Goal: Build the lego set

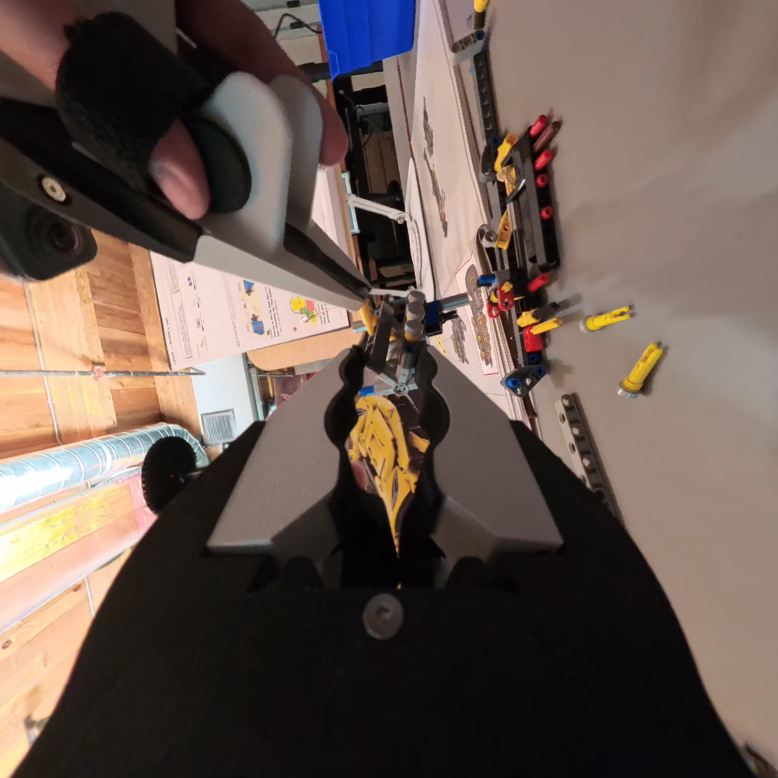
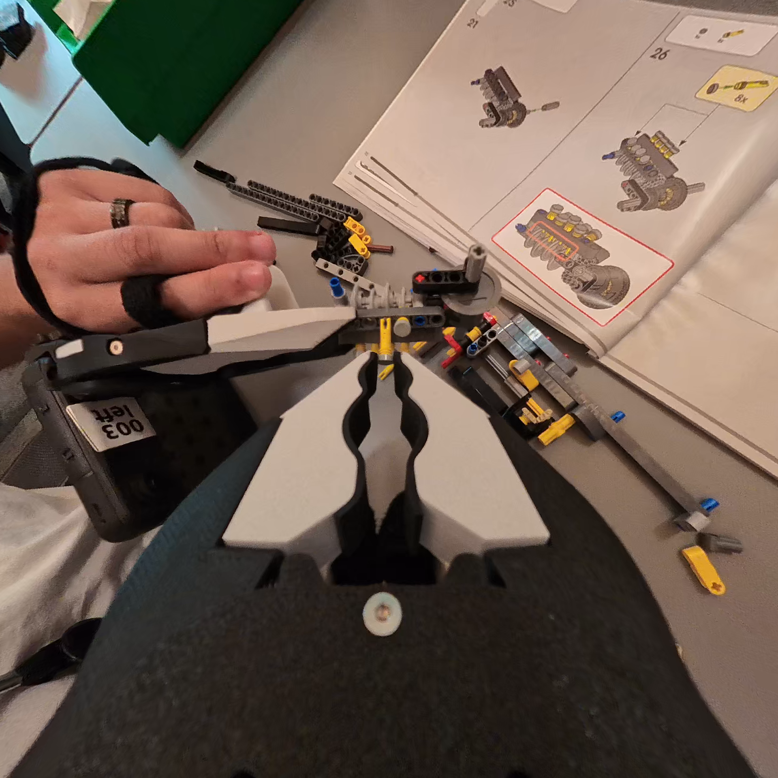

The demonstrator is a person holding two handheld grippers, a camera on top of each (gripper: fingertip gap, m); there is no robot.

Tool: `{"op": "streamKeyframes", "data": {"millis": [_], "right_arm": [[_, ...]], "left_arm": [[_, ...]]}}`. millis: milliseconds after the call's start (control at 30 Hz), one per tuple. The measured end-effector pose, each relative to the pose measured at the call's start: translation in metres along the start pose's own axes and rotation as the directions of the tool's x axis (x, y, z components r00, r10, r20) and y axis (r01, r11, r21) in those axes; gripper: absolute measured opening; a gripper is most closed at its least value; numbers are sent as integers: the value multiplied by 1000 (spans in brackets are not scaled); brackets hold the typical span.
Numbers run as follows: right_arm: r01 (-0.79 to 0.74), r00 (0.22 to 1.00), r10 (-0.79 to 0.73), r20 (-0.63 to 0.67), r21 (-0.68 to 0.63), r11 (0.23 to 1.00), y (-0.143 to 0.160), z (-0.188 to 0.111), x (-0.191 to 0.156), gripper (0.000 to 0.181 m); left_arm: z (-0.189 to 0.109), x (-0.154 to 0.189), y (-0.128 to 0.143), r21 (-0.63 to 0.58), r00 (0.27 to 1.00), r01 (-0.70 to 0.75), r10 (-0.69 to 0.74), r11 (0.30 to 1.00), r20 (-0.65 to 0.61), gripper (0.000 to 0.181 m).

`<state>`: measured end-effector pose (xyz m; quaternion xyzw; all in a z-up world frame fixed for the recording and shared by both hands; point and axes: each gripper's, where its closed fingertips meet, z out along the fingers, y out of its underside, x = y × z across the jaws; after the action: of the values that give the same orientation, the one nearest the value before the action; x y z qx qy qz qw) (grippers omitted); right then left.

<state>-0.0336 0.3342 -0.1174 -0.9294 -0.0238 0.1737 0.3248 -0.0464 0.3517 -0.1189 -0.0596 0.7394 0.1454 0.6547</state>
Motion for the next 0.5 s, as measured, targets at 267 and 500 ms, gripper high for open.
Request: {"op": "streamKeyframes", "data": {"millis": [267,500], "right_arm": [[4,1000,-5,-4,-88,996,6,-2,3,7],[-1,1000,1,2,-86,996,3,-7,4,7]], "left_arm": [[3,1,-6,48,985,-173,172,984,10,23],[4,-3,-12,69,983,-185,183,980,32,23]]}}
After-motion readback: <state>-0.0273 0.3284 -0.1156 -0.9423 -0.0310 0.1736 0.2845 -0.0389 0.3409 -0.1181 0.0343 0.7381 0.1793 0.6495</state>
